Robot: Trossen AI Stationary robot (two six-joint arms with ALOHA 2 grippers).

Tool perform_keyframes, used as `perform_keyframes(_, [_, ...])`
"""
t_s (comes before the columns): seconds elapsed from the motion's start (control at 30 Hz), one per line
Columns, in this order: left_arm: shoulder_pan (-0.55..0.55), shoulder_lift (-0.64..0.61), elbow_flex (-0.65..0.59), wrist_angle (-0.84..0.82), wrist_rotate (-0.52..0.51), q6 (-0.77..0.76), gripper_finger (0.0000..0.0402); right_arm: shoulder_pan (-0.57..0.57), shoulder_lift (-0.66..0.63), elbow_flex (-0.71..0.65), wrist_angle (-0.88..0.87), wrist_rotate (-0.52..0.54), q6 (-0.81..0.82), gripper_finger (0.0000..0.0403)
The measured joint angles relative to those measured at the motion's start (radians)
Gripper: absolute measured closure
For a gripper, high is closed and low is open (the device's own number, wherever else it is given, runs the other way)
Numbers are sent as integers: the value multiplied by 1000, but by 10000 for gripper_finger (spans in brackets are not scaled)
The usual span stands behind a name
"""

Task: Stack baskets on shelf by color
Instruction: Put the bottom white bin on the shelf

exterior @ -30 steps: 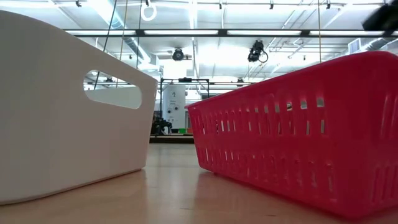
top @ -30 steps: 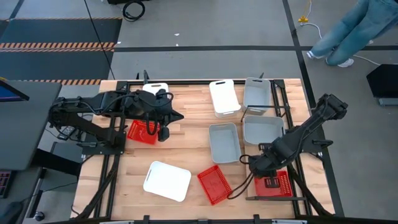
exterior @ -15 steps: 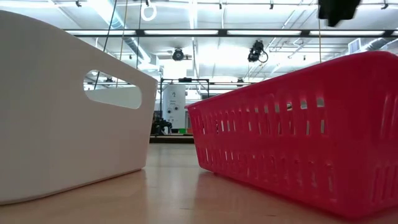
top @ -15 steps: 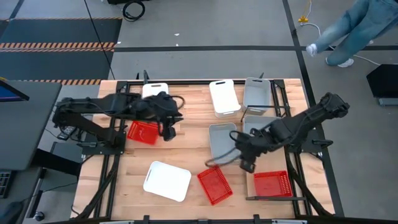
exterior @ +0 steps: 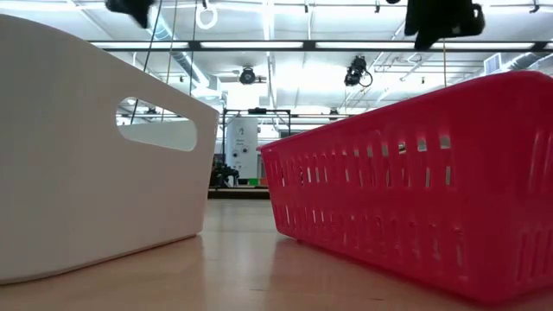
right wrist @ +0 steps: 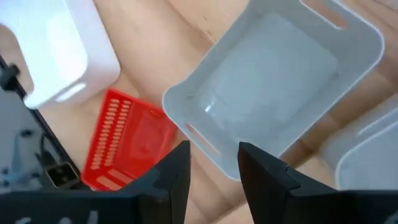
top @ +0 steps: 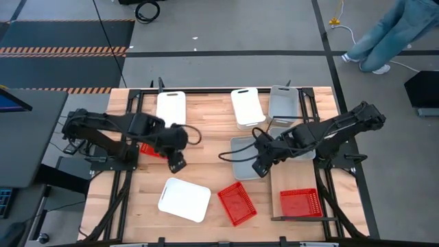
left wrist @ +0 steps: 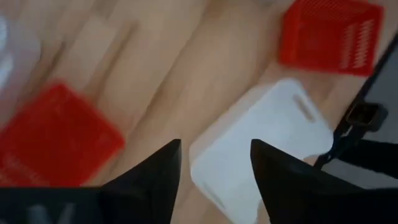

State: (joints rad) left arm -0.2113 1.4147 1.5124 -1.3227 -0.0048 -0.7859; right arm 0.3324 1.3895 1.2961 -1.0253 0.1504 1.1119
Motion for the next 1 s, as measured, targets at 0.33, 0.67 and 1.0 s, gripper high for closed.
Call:
perform_keyframes(0.33, [-191, 13, -22, -223, -110, -491, 193, 55, 0, 0, 121, 44, 42, 265])
perform_keyframes(0.67, [-304, 25, -248, -86, -1, -900, 186, 60, 0, 0, 396, 114, 7, 265])
perform_keyframes(1.0, [-339, 26, -452, 278, 49, -985, 186, 102, 0, -2, 394, 117, -4, 265])
